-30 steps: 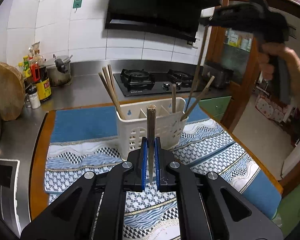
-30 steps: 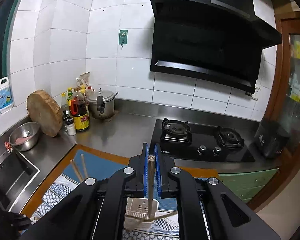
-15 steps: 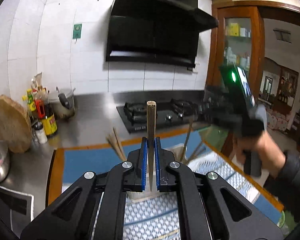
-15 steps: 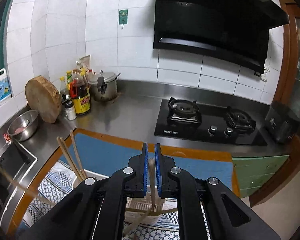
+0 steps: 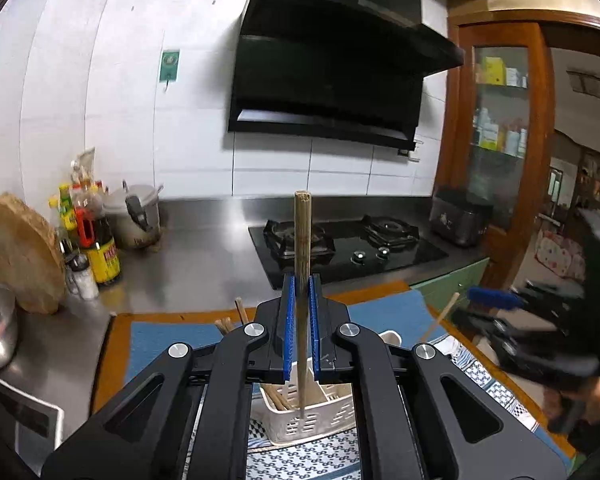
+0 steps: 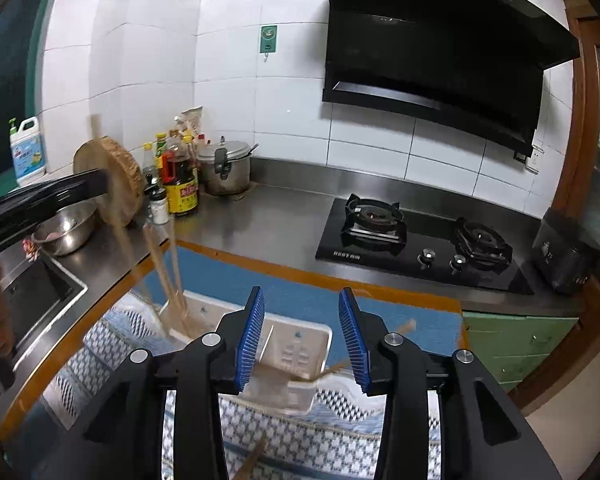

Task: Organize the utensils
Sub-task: 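Carry the left tool's chopstick into the white holder and release while the right tool does likewise, then move both open tools back over the last chopsticks on the cloth, then close the left tool on a chopstick while the right tool grasps the last one, then lift the left tool's chopstick into the white holder and open while the right tool does likewise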

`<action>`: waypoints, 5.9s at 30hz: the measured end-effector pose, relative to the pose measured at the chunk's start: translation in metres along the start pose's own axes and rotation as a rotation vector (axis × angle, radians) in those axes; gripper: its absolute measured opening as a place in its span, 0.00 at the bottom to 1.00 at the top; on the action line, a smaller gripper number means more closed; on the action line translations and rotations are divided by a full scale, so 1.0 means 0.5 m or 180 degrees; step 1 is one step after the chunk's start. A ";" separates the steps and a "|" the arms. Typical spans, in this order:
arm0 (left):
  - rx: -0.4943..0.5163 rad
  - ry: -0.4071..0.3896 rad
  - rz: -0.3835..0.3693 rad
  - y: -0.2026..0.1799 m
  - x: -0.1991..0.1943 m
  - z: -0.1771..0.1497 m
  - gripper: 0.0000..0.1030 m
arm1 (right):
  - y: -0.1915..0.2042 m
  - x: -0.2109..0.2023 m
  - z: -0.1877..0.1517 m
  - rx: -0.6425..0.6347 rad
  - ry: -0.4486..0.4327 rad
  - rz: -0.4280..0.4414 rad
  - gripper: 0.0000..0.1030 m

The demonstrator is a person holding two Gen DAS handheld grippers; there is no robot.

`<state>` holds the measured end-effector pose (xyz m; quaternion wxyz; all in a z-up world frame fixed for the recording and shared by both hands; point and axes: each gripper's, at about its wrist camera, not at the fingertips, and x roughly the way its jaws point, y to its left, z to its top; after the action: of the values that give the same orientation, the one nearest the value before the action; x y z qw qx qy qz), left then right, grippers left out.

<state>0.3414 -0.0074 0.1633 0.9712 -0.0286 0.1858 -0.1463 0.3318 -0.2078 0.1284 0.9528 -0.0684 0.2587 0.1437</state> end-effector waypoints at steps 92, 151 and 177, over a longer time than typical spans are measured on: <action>-0.0191 0.1303 -0.0703 -0.132 -0.115 -0.527 0.36 | 0.141 -0.081 -0.558 0.0738 0.1054 -0.0034 0.07; 0.0162 0.0600 -0.0196 -0.092 -0.123 -0.363 0.05 | 0.057 -0.169 -0.194 0.0219 0.0195 0.0172 0.07; 0.0387 0.0022 -0.0124 -0.025 -0.151 -0.054 0.05 | 0.005 -0.036 0.162 0.0074 -0.0321 -0.0223 0.07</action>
<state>0.2610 0.0030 0.1663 0.9675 0.0273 0.1794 -0.1763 0.3544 -0.1934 0.2067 0.9698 -0.0590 0.2094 0.1105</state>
